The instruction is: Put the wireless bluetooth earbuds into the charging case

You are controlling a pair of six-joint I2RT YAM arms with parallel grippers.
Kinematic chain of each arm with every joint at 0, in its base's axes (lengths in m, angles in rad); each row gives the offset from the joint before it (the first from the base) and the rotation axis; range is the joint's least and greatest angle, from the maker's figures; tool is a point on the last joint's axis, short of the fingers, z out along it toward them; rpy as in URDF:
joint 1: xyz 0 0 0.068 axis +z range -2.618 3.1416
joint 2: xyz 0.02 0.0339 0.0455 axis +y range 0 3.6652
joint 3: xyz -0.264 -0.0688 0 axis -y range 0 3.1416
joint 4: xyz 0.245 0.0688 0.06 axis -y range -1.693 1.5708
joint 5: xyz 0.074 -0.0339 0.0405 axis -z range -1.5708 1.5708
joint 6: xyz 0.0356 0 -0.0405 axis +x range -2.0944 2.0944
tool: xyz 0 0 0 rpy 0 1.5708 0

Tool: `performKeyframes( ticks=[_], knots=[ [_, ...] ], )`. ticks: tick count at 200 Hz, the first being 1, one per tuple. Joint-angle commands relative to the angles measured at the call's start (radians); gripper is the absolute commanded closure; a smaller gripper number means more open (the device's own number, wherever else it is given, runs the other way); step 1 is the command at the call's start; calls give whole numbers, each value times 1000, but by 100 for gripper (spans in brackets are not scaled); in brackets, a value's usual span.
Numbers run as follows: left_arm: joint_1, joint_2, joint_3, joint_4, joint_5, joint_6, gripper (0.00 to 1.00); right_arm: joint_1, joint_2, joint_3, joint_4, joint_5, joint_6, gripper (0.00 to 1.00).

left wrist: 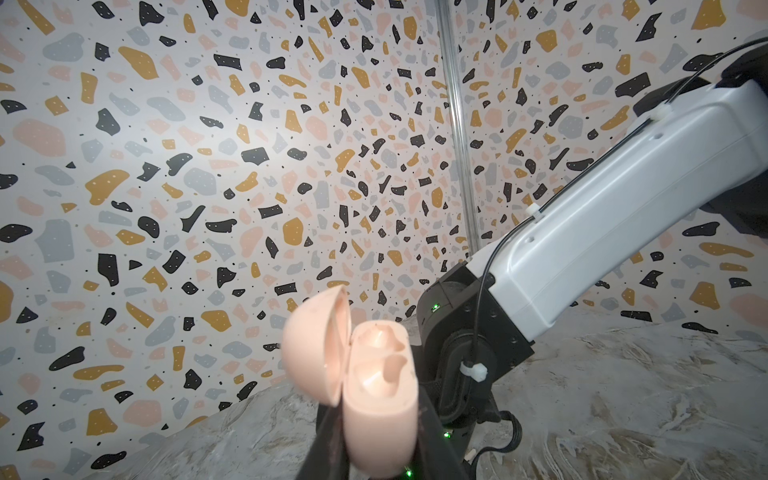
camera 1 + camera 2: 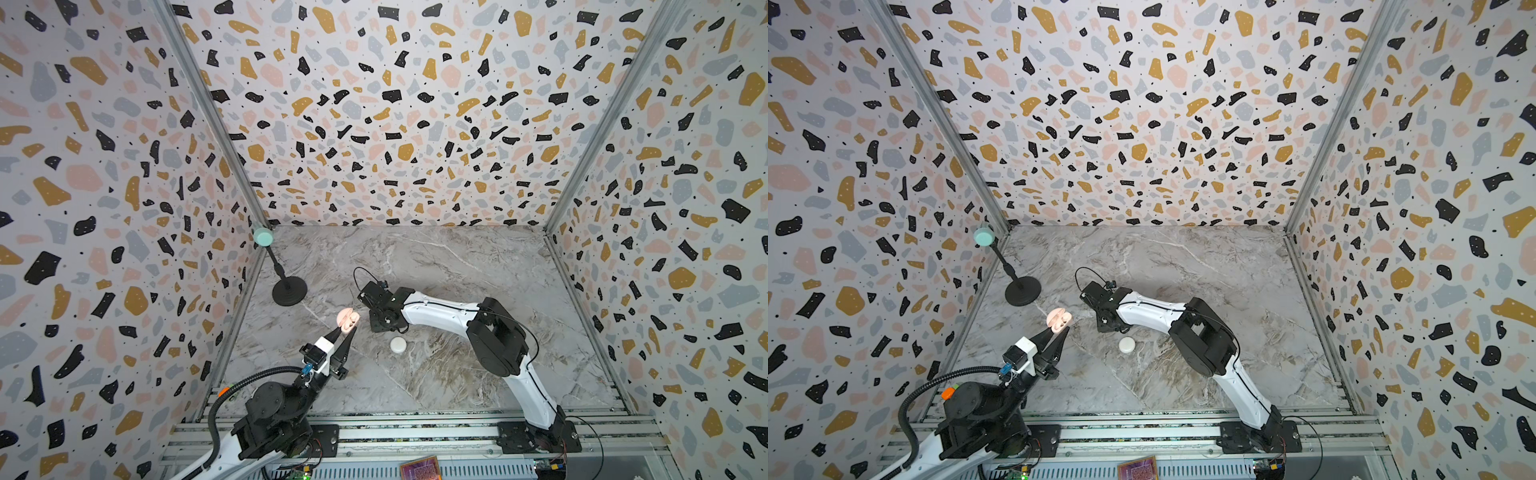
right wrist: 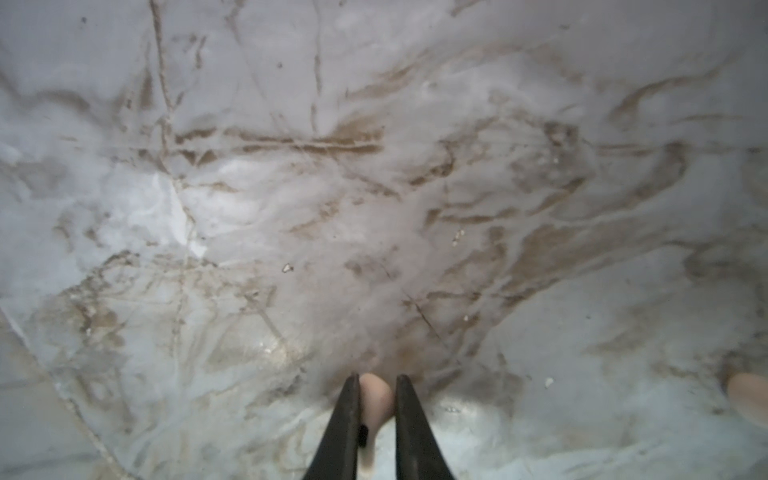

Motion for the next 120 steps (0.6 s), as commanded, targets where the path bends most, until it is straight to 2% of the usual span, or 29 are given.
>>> performKeyframes(
  ticks=[1, 51, 120],
  knots=[
    [4, 2, -4, 34, -6, -9, 100, -8, -60, -18, 34, -10, -8, 81],
    [4, 3, -4, 33, -5, -9, 100, -11, -49, -21, 25, -28, -11, 79],
    [5, 3, -4, 33, -4, -11, 100, -13, -41, -17, 12, -26, -16, 70]
  ],
)
